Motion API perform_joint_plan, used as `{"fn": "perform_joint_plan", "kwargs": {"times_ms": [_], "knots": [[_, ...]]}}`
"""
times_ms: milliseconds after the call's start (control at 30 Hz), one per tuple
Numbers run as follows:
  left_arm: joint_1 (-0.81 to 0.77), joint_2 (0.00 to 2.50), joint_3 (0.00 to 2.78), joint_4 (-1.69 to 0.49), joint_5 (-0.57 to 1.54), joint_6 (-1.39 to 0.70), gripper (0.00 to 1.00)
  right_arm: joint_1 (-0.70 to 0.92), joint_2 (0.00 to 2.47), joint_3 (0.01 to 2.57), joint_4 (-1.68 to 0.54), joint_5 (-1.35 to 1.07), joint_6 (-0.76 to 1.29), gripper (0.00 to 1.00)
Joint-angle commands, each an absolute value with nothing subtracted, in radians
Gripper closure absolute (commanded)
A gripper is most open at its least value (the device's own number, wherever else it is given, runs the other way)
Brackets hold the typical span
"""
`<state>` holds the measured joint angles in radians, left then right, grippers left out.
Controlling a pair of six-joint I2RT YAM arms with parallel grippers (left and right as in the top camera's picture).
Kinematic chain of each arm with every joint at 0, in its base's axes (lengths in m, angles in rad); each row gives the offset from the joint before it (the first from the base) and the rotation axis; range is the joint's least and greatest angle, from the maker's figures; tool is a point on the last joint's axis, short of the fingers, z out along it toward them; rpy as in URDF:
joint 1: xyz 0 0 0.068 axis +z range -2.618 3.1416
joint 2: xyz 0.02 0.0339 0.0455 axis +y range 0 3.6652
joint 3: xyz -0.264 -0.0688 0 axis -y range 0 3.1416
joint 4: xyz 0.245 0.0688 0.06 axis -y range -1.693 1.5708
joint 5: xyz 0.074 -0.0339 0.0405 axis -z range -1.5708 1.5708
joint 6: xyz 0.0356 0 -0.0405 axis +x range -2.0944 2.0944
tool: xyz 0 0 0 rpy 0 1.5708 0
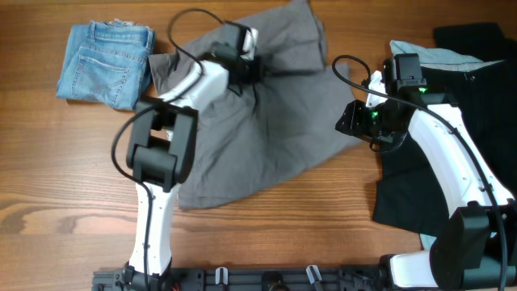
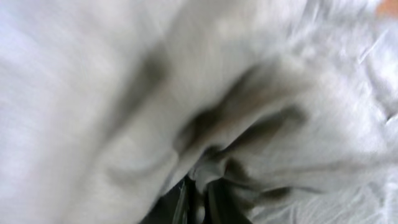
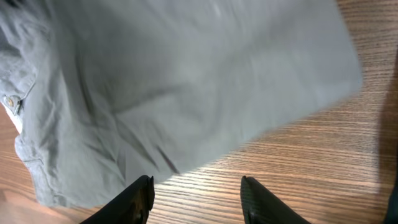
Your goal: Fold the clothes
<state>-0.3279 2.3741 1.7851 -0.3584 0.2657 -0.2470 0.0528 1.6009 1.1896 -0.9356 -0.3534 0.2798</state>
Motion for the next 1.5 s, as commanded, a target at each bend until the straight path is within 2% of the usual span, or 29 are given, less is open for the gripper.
{"fn": "perform_joint_plan", "kwargs": {"times_ms": [0, 133, 267, 333, 433, 500, 700, 800, 967, 1033, 1133, 1333, 1467], "knots": [[-0.269, 2.384, 2.01, -0.513, 0.234, -0.199, 0.81, 0.055, 1.601, 1.19, -0.944, -0.213, 0.371, 0.36], [-0.253, 2.373, 2.228, -0.778, 0.216, -0.073, 0.69, 0.055, 1.607, 1.189, -0.922, -0.178, 0.365, 0.33], [-0.252, 2.341, 2.321, -0.958, 0.158, -0.05, 0.61, 0.055, 1.66, 1.187, -0.915, -0.133, 0.373, 0.33], [-0.253, 2.317, 2.326, -1.049, 0.172, -0.048, 0.62, 0.055, 1.701, 1.185, -0.908, -0.134, 0.373, 0.37], [-0.27, 2.321, 2.321, -1.202, 0.201, -0.048, 0.73, 0.055, 1.752, 1.185, -0.902, -0.134, 0.37, 0.4], [-0.293, 2.346, 2.293, -1.252, 0.214, -0.047, 0.76, 0.055, 1.758, 1.185, -0.9, -0.134, 0.37, 0.4], [-0.381, 2.406, 2.05, -1.141, 0.287, -0.026, 0.8, 0.055, 1.754, 1.185, -0.912, -0.137, 0.369, 0.39], [-0.397, 2.431, 1.898, -1.007, 0.199, -0.072, 0.84, 0.055, 1.754, 1.185, -0.925, -0.138, 0.355, 0.37], [-0.321, 2.435, 1.828, -0.8, -0.11, -0.262, 0.87, 0.055, 1.757, 1.185, -0.935, -0.157, 0.302, 0.33], [-0.276, 2.435, 1.838, -0.746, -0.13, -0.31, 0.87, 0.055, 1.761, 1.185, -0.927, -0.161, 0.303, 0.33], [-0.211, 2.435, 1.873, -0.723, -0.041, -0.342, 0.88, 0.055, 1.767, 1.18, -0.868, -0.287, 0.241, 0.35], [-0.218, 2.432, 1.88, -0.724, -0.027, -0.266, 0.84, 0.055, 1.809, 1.164, -0.719, -0.315, 0.239, 0.31], [-0.233, 2.352, 1.88, -0.785, -0.027, -0.238, 0.74, 0.061, 1.879, 1.164, -0.635, -0.368, 0.258, 0.32]]}}
